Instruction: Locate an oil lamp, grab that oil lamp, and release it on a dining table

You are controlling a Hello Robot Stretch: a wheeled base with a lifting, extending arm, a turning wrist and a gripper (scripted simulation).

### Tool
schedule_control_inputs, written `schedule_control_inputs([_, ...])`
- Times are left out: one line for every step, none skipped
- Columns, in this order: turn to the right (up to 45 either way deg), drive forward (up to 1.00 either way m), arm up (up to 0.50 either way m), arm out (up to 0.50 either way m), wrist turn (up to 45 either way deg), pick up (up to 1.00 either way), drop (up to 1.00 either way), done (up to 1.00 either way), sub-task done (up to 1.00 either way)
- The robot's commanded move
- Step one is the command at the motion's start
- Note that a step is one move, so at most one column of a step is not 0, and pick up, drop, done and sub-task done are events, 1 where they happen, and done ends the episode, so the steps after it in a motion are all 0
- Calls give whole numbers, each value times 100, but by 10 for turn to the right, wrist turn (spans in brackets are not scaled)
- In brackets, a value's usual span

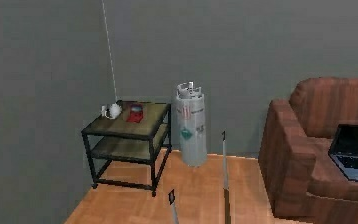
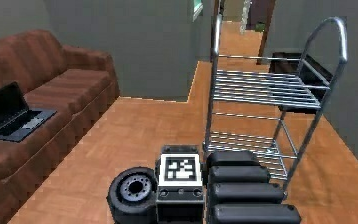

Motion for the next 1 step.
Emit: schedule_control_inputs([30, 0, 0, 0, 0, 0, 0, 0, 0])
